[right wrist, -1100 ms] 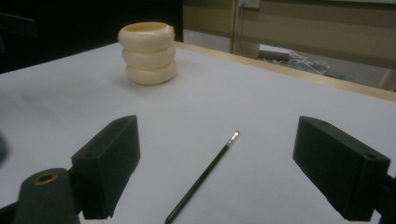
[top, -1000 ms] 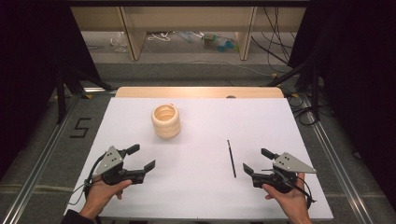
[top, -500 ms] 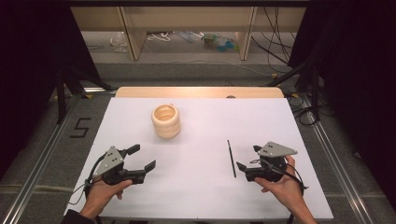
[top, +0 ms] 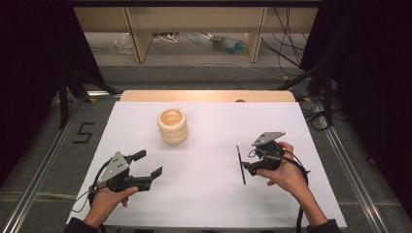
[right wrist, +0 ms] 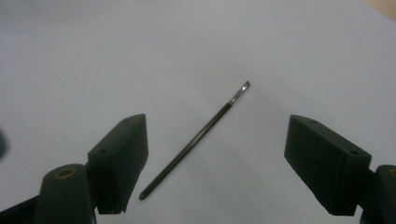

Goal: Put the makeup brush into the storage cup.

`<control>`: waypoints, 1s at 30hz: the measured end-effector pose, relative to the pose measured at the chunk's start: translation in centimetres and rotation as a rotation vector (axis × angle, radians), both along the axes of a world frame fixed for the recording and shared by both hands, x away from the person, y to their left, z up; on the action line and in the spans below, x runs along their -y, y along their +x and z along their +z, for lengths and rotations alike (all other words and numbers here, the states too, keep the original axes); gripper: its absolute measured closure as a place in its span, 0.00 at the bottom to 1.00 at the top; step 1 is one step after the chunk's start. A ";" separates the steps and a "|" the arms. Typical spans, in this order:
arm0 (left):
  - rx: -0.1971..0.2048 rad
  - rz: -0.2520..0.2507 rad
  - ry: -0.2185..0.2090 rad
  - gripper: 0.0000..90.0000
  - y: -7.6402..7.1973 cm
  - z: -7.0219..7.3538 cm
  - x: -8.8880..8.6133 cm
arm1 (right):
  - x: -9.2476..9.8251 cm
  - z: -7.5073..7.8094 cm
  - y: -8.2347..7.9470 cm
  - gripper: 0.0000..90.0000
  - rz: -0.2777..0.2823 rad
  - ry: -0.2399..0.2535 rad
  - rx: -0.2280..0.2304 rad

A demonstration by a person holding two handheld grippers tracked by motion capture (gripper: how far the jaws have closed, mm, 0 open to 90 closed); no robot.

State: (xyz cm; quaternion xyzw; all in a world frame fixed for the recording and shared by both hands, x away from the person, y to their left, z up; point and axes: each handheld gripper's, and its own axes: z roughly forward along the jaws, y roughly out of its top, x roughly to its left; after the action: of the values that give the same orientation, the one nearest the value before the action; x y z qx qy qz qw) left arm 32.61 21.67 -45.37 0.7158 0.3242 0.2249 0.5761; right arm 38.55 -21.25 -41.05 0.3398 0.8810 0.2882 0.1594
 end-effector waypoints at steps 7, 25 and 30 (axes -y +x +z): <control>-0.001 -0.002 0.000 0.17 0.0 0.0 0.0 | -0.7 -0.7 1.9 0.28 -0.028 -0.031 -0.075; -0.005 -0.011 0.006 0.17 0.1 0.0 0.1 | -2.8 -2.4 5.1 0.30 -0.027 -0.118 -0.168; -0.006 -0.017 0.011 0.17 0.1 -0.1 0.2 | -3.2 -2.8 5.7 0.31 -0.026 -0.139 -0.194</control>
State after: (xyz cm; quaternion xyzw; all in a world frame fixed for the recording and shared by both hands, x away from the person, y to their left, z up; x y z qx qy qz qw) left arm 32.70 21.48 -45.45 0.7224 0.3188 0.2197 0.5730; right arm 44.21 -18.02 -43.88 0.3655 0.9057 0.1899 0.1001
